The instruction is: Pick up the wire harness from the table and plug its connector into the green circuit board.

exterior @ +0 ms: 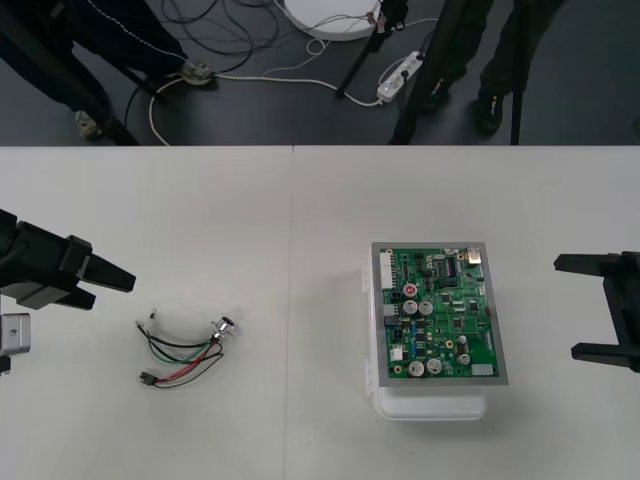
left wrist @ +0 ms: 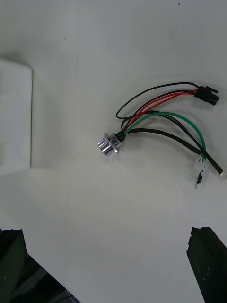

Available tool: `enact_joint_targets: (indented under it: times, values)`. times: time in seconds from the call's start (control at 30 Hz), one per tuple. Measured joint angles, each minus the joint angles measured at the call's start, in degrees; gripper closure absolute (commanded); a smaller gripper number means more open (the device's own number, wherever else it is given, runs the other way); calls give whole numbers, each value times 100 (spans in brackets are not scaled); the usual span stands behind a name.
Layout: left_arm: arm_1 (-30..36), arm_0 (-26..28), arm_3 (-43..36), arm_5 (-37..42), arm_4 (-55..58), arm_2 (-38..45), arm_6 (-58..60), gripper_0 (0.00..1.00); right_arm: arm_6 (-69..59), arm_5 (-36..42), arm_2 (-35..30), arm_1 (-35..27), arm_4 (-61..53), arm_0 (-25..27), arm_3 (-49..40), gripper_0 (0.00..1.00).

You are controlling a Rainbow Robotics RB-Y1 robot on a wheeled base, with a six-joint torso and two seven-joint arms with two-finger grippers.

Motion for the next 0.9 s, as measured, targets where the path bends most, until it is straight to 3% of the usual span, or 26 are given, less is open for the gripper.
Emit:
enact_joint_targets:
  times: [0.2, 0.5, 0.9]
  values:
    - [-393, -22, 241, 173, -307, -36, -400, 0, 1002, -34, 797, -56, -633, -384, 261, 0]
    - [-827, -271, 699, 263, -436, -229, -2475, 0, 2270, -280, 2150, -222, -1330, -1186, 694, 0]
    - [-862, -646, 745, 831, -611, -1132, -2921, 0, 3634, -378, 2891, -384, -1698, -1593, 857, 0]
